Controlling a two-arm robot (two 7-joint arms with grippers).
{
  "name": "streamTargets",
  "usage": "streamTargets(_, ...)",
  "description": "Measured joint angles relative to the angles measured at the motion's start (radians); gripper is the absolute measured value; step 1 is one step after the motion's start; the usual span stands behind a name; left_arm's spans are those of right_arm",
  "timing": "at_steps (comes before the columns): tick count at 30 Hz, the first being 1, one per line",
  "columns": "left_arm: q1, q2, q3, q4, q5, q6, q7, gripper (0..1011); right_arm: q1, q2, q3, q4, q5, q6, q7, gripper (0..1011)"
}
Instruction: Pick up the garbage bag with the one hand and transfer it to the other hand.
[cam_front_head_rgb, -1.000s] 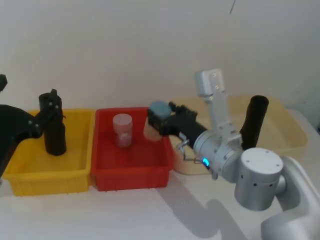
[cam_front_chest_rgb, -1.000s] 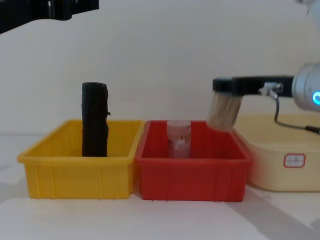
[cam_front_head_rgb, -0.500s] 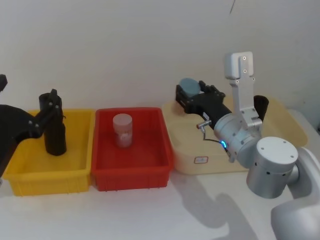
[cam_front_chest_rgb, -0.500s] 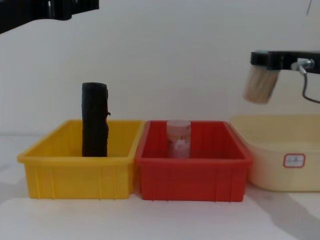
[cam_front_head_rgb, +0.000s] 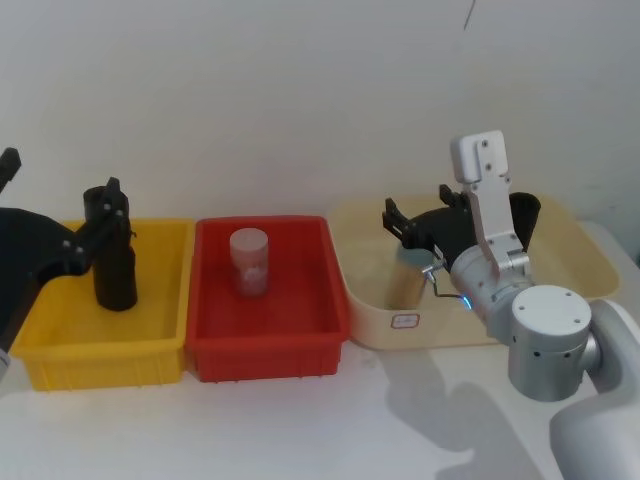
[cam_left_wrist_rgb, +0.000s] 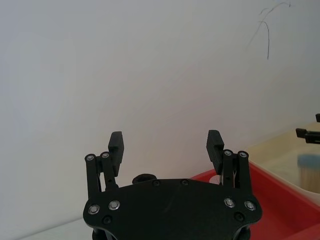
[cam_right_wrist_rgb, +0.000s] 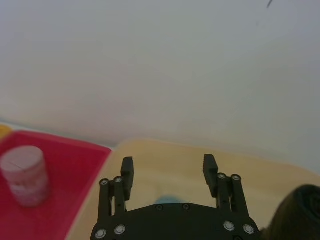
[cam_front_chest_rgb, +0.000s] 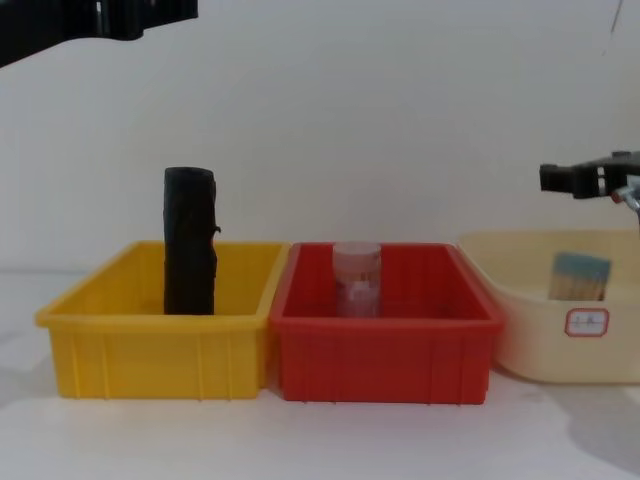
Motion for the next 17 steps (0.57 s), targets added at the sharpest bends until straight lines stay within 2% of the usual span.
streamTargets(7, 0.000, 0.000, 0.000, 0.000, 0.000, 0.000, 0.000, 1000, 0.003, 0.013, -0.002, 0.032, -0.029, -0.002, -0.011, 996)
streamTargets(17, 0.000, 0.000, 0.000, 0.000, 0.000, 0.000, 0.000, 1000, -0.027, 0.017, 0.022, 0.001, -0.026, 0.006, -0.006, 1001)
